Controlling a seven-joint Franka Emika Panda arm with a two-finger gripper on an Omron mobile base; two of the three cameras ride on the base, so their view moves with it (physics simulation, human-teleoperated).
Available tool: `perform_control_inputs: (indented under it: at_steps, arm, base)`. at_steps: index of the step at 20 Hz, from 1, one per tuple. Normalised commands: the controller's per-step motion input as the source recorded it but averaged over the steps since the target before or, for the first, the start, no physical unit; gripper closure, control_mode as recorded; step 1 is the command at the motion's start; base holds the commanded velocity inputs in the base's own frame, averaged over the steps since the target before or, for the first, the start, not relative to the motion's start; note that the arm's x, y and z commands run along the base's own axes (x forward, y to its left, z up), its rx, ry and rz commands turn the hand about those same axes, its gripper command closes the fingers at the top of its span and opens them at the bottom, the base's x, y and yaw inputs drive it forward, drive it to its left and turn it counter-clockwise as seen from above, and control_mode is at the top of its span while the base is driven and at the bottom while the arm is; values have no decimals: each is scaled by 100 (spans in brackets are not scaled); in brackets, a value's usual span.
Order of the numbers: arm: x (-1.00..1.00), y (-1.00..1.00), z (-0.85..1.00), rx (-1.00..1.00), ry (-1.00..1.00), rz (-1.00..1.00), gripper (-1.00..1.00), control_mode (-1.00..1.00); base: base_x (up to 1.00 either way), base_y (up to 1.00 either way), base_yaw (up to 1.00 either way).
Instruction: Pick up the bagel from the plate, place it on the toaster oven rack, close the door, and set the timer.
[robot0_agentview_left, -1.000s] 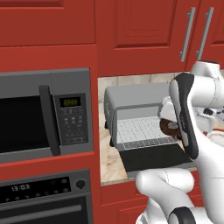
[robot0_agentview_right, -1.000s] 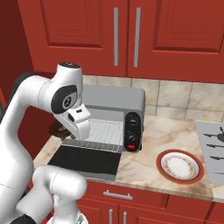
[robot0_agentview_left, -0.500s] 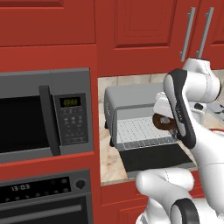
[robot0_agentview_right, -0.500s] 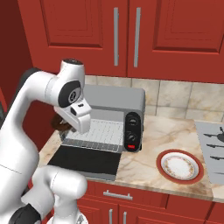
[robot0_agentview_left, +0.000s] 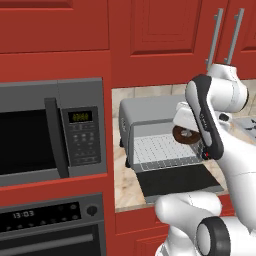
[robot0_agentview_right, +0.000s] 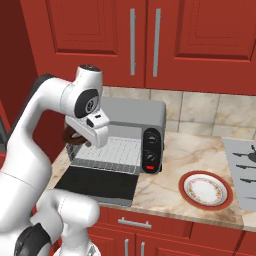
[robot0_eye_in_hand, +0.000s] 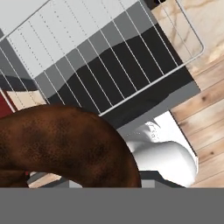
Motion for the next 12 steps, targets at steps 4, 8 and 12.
perform_control_inputs:
  at_steps: [4, 8, 12]
  arm:
    - [18, 0, -1, 0, 0, -3, 100, -100]
    - [21, 0, -6, 0, 0, -9, 100, -100]
    - [14, 0, -14, 0, 0, -13, 100, -100]
  base:
    - [0, 0, 0]
    - [0, 0, 0]
    - [0, 0, 0]
